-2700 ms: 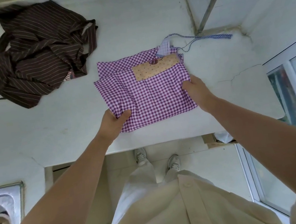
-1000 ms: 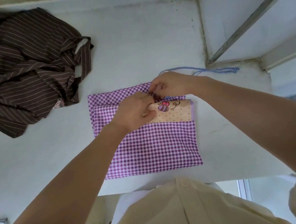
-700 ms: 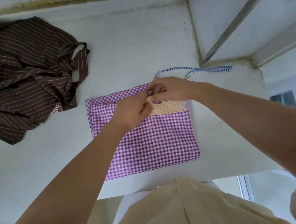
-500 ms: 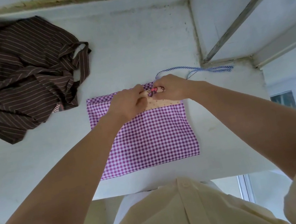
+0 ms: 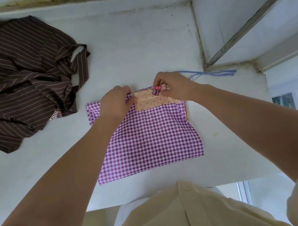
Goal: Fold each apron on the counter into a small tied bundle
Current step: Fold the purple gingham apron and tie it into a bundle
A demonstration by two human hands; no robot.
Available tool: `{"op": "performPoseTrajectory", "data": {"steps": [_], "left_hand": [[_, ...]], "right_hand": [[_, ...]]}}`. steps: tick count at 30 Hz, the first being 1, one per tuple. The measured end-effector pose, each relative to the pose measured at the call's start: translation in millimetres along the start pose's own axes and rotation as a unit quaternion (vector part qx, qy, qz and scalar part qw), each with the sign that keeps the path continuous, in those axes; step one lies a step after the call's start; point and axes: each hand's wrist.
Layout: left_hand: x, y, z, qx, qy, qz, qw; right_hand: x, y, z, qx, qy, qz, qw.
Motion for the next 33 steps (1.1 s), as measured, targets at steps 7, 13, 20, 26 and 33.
{"op": "performPoseTrajectory", "data": {"steps": [7,13,20,26,33], "left_hand": [[32,-5,-7,-0.067,-0.090,-0.172,0.979],[67,-33,-11,-0.082,-0.129,-0.016,0.988],[68,-46,3,-0.125,-0.068,0.006,0.990],[76,-53,-3,-0.108,-0.072,0.011,0.991],[69,-24,17,-0.054,0.049,-0.082,0.994]], "right_hand": [[10,-5,-10,0.064,0.022,-0.134,0.989],[40,-45,18,0.251,0.148,-0.188,0.938],[58,-81,-23,0.294,0.110,-0.099,0.944],[53,-79,-23,0.265,0.125,-0.101,0.951],[47,-54,-19,0.122,0.024,-0.214,0.969]]}}
Point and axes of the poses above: each hand's wrist, its own x-axis away from the middle knuckle, its own y-axis out of the back of the hand, z = x × y, and after that the axes turned 6 degrees about -z, right-handed
